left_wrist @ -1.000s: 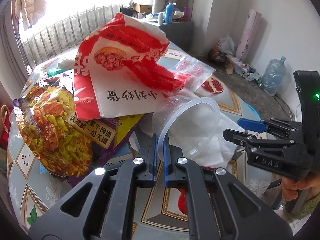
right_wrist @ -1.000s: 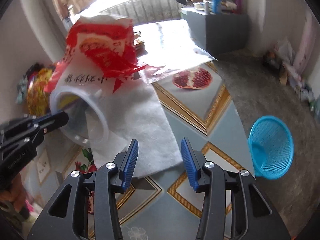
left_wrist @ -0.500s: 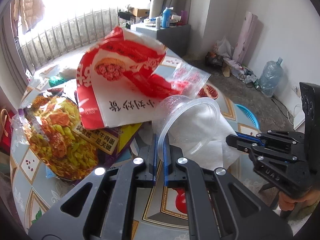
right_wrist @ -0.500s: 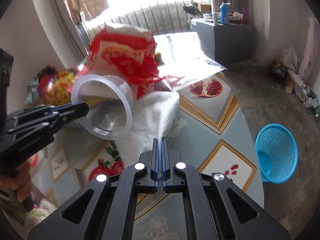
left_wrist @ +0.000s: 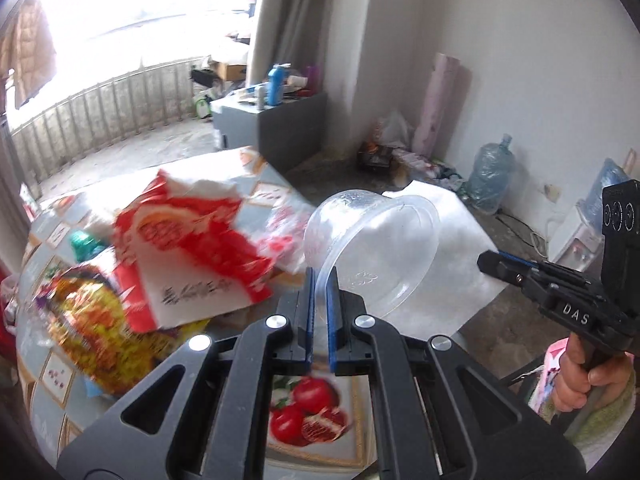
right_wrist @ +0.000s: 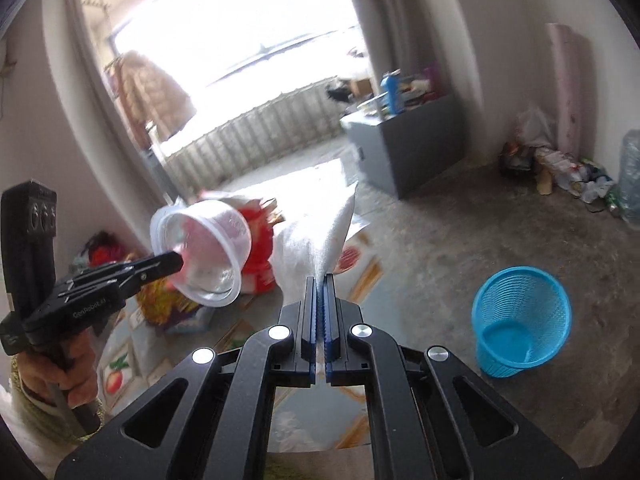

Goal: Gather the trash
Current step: 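Carry cup and tissue to the blue wastebasket and open both tools, then move both tools back over the table, then grasp the red wrappers with the left tool while the right tool grasps the clear candy bag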

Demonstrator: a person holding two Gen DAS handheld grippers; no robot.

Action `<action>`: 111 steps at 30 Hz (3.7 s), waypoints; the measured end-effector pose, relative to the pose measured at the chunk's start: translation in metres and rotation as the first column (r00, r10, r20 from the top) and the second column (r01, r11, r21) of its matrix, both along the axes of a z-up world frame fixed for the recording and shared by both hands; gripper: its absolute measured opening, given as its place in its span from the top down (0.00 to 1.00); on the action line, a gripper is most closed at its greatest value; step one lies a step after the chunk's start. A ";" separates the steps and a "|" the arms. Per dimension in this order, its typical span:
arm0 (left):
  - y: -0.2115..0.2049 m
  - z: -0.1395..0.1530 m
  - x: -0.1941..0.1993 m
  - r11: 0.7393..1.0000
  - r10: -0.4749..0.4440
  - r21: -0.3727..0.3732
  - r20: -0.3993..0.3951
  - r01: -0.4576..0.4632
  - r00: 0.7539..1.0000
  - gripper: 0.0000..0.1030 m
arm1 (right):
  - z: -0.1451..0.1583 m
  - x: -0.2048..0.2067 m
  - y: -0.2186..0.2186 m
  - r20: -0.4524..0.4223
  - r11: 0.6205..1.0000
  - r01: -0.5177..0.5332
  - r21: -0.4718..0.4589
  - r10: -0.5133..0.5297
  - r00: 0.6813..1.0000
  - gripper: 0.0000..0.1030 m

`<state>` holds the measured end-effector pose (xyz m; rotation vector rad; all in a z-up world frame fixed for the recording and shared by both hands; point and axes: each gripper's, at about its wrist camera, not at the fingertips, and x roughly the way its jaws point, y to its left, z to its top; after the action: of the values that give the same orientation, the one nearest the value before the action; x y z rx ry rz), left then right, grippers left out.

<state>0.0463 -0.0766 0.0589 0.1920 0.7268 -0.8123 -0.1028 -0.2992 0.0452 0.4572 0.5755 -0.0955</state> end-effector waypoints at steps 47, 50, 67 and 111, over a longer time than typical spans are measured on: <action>-0.390 -0.112 0.058 0.898 -0.326 0.225 -0.234 0.377 0.916 0.36 | -0.213 0.003 -0.286 -0.371 0.737 0.668 0.102 -0.595 0.713 0.30; -0.355 -0.075 0.060 0.918 -0.342 0.147 -0.176 0.368 0.923 0.31 | -0.174 0.006 -0.262 -0.307 0.750 0.662 0.005 -0.629 0.715 0.16; -0.121 0.013 0.080 0.986 -0.167 -0.039 -0.183 0.163 0.969 0.11 | -0.046 0.046 -0.121 -0.139 0.843 0.434 -0.319 -0.495 0.858 0.06; 0.004 -0.020 0.092 0.998 0.022 0.060 0.171 -0.033 0.985 0.52 | -0.051 0.174 -0.023 -0.154 0.999 -0.047 0.007 0.048 0.987 0.37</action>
<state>0.1386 -0.0727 0.0393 0.3036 0.5924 -0.7377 0.0711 -0.3223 -0.0054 0.4411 0.7382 -0.0851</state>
